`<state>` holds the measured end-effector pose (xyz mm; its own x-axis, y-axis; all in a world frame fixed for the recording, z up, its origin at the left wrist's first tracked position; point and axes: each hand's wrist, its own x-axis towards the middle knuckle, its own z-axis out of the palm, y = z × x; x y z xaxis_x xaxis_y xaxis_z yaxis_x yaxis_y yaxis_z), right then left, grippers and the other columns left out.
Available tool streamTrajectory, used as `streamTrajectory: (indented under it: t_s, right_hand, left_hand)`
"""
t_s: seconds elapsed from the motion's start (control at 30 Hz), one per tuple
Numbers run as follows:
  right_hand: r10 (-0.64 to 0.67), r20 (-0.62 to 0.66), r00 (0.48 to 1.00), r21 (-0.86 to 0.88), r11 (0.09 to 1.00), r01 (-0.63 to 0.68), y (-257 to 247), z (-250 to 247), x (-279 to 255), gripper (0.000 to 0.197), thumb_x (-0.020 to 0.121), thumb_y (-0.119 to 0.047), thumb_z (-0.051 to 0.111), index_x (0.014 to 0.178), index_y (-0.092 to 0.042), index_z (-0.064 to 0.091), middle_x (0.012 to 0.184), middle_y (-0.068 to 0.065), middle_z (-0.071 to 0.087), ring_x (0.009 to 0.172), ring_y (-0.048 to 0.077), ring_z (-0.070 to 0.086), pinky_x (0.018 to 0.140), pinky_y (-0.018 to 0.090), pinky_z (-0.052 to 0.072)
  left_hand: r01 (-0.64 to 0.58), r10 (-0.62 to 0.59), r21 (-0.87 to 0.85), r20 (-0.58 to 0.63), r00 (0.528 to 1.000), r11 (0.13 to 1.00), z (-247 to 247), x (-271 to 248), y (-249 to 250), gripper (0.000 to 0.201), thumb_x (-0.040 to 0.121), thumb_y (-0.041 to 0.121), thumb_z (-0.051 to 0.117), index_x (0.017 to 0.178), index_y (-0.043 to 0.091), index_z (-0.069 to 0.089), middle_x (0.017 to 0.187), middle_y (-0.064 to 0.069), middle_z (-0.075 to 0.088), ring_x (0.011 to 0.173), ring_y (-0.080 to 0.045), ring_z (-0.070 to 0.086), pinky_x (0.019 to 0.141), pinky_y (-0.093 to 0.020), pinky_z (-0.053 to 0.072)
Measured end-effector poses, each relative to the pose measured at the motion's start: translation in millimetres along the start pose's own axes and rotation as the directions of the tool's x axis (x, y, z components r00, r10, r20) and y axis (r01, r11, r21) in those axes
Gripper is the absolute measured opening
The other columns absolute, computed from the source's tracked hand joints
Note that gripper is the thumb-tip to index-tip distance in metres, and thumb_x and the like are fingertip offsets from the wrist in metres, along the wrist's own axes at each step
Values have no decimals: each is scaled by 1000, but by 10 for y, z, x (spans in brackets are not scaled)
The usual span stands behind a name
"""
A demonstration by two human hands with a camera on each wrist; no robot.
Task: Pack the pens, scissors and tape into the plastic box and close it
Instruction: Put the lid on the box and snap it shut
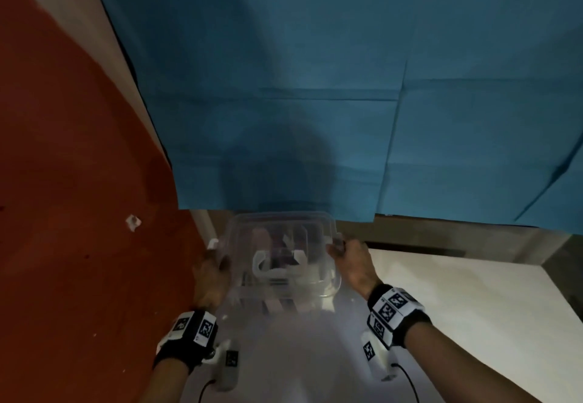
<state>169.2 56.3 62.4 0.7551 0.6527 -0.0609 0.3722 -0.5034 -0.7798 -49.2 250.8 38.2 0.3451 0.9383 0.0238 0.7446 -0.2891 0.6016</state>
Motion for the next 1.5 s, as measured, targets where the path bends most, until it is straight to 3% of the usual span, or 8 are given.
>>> streamTrajectory:
  t_s: [0.37,0.47,0.63,0.73,0.9,1.07,1.37,1.5]
  right_hand:
    - [97,63,993,-156,984,-87,9,278,360,49,97,-33,53,142,-17,47,139,23,47,131,44,38,110,47,36]
    - [233,146,962,176,950,-257,174,343,394,51,90,-47,58,132,-18,55,121,13,65,111,34,61,93,47,53]
    - [377,378,846,511,677,-530,269,282,270,54,80,-49,73,113,-8,60,103,8,67,89,23,64,60,29,52]
    - [385,301,872,578,654,-488,283,295,288,54,75,-41,81,112,-5,63,104,8,70,94,24,66,63,33,54]
    - [281,-30,959,98,956,-277,158,341,303,37,82,-40,69,99,-7,66,102,15,71,96,35,68,83,46,57]
    - [144,-105,984,-382,908,-173,-133,378,71,27,101,-20,42,118,-2,54,122,19,57,111,37,55,90,39,43]
    - [141,217,966,57,986,-157,-70,-238,38,43,91,-41,62,64,-9,57,60,6,54,53,19,51,57,30,43]
    - [21,357,934,33,999,-35,-248,-820,-243,35,91,-42,61,91,-8,72,77,7,69,72,22,66,64,28,52]
  left_hand:
    - [170,-135,-302,134,982,938,10,197,0,29,101,18,48,120,2,62,122,-27,64,109,-41,63,90,-37,48]
    - [287,-205,-455,222,953,843,42,256,-99,20,96,20,56,113,12,63,114,-15,68,107,-36,63,93,-43,51]
    - [423,-265,-597,337,903,681,-75,190,-145,22,100,2,44,83,-2,58,50,-5,61,42,-15,58,38,-24,44]
    - [464,-288,-599,371,883,653,-45,357,-233,11,90,11,63,80,15,60,79,-12,70,64,-21,68,65,-33,59]
    - [174,-154,-328,85,984,929,73,433,-50,21,90,10,63,70,5,65,69,-15,61,65,-26,55,55,-25,37]
    - [-38,39,-59,18,999,998,226,505,30,24,95,7,50,103,0,71,96,-30,71,85,-44,69,74,-44,54]
    - [-181,184,-159,3,983,970,-26,339,493,35,94,18,56,127,8,58,130,-19,61,119,-36,58,101,-47,49]
    - [-217,240,-650,-54,969,728,-223,50,1248,11,91,11,61,89,14,71,89,-8,76,81,-15,68,82,-40,58]
